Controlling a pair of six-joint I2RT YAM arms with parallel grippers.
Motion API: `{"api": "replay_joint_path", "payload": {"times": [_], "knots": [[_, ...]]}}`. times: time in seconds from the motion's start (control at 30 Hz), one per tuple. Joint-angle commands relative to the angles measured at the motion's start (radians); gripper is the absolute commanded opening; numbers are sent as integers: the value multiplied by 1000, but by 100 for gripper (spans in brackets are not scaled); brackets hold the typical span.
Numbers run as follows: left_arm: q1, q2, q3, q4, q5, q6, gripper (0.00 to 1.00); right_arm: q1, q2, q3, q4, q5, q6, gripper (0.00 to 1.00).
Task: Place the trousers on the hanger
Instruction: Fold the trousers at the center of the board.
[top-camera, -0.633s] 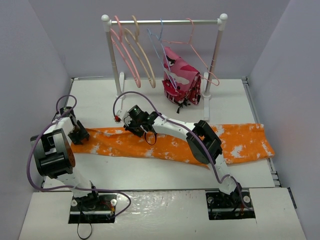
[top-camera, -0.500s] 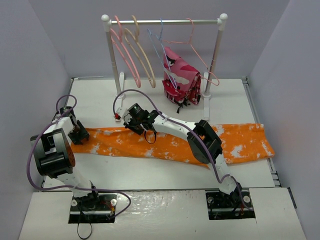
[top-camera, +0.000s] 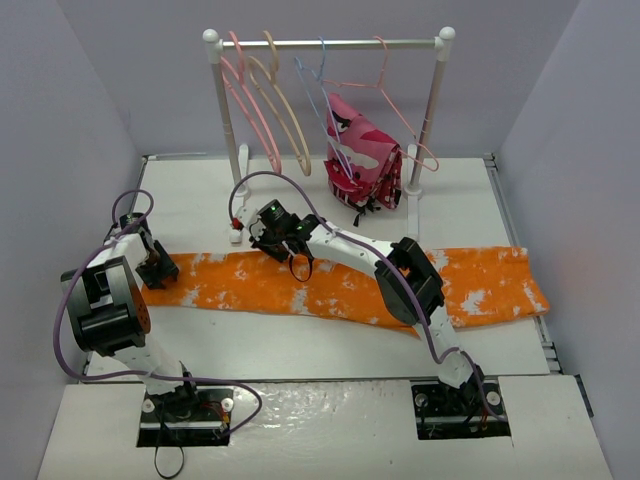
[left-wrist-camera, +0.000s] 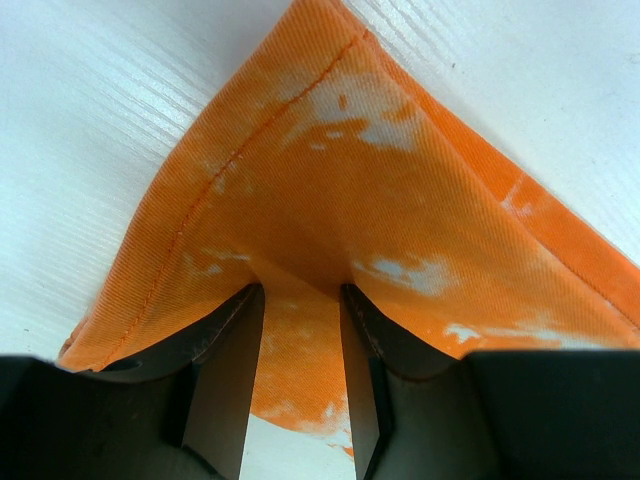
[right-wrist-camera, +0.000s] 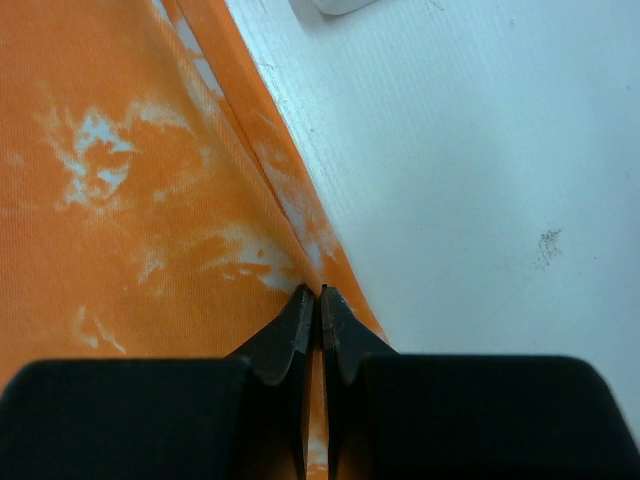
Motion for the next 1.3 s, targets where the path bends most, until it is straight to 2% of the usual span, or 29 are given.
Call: {"api": "replay_joint_path", "payload": {"times": [0.0, 0.17, 0.27, 0.37, 0.43, 0.67, 0.93, 1.27], "knots": [[4, 28, 14, 12, -37, -6, 33, -19, 18, 71, 25, 53, -22, 0], [5, 40, 21, 11, -32, -7, 33, -27, 14, 74, 27, 96, 6, 9], [5, 42, 23, 10, -29, -7, 33, -41, -59, 36, 26, 88, 22, 27], [4, 44, 29, 6, -29, -6, 33, -52, -145, -42, 23, 80, 23, 39], [5, 46, 31, 5, -28, -4, 33, -63, -199, -88, 18, 70, 26, 43], [2, 50, 36, 3, -25, 1, 33, -146, -292, -251, 6, -19, 38, 42], [0, 56, 40, -2, -23, 4, 33, -173, -266, -244, -68, -151, -3, 42], [-4, 66, 40, -5, -21, 7, 33, -173, -225, -272, -82, -185, -5, 41]]}}
